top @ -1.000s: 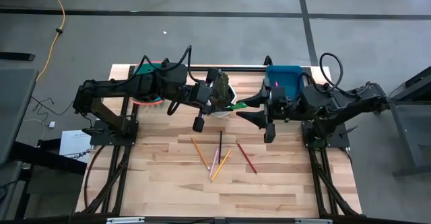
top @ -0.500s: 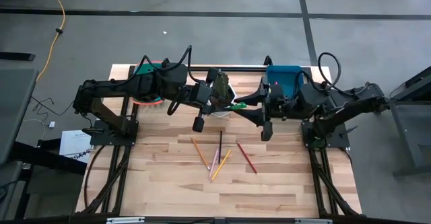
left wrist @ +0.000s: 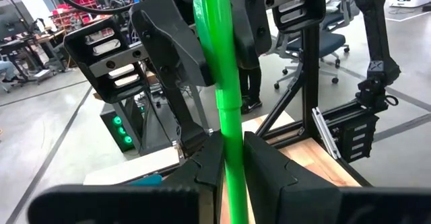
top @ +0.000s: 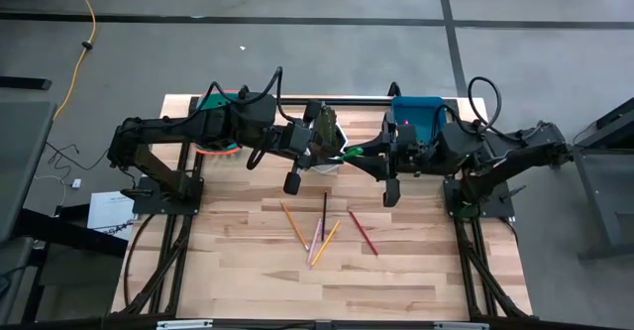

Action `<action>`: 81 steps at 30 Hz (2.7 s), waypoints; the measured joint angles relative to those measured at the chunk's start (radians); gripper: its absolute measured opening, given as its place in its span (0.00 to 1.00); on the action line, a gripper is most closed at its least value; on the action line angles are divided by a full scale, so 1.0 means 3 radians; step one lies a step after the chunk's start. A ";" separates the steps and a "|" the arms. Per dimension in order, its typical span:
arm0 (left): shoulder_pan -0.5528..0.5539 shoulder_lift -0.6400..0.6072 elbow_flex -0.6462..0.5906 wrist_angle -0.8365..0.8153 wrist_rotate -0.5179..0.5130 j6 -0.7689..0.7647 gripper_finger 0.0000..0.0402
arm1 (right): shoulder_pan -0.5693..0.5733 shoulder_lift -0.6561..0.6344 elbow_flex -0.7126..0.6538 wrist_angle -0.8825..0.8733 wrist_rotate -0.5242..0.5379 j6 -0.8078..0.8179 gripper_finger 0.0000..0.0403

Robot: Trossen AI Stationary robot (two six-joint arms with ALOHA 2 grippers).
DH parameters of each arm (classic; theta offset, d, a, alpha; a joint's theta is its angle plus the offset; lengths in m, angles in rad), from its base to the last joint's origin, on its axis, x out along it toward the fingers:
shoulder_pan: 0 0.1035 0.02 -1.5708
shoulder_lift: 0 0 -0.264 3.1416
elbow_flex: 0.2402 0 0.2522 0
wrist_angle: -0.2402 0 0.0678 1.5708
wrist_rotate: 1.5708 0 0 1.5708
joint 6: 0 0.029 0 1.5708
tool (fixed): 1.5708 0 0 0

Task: Sort pens & pencils
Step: Put the green pen into the blue bin

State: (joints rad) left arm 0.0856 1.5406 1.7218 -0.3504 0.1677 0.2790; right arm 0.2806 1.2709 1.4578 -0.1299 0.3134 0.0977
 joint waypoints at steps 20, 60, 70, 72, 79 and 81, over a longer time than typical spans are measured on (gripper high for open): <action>0.0000 0.0000 0.0000 -0.0023 0.0045 0.0099 0.30 | 0.0001 -0.0001 0.0000 0.0001 -0.0022 0.0032 0.12; -0.0054 0.0000 0.0000 -0.1614 -0.0210 0.0188 0.34 | -0.0723 -0.0003 0.0000 -0.1709 0.0818 0.1057 0.12; -0.0052 0.0000 0.0000 -0.1685 -0.0212 0.0221 0.33 | -0.1445 -0.0003 0.0000 -0.2668 0.0723 0.1659 0.12; -0.0052 0.0000 0.0000 -0.1723 -0.0212 0.0263 0.33 | -0.1601 -0.0003 0.0000 -0.2814 0.0597 0.1712 0.12; -0.0052 0.0000 0.0000 -0.1754 -0.0212 0.0355 0.33 | -0.2144 -0.0003 0.0000 -0.3080 0.0265 0.1687 0.12; -0.0052 0.0000 0.0000 -0.1771 -0.0212 0.0364 0.33 | -0.2303 -0.0003 0.0000 -0.3162 0.0181 0.1671 0.12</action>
State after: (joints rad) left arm 0.0700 1.5406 1.7218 -0.8817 0.1040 0.3883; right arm -0.4104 1.2701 1.4577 -1.0786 0.3676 0.5990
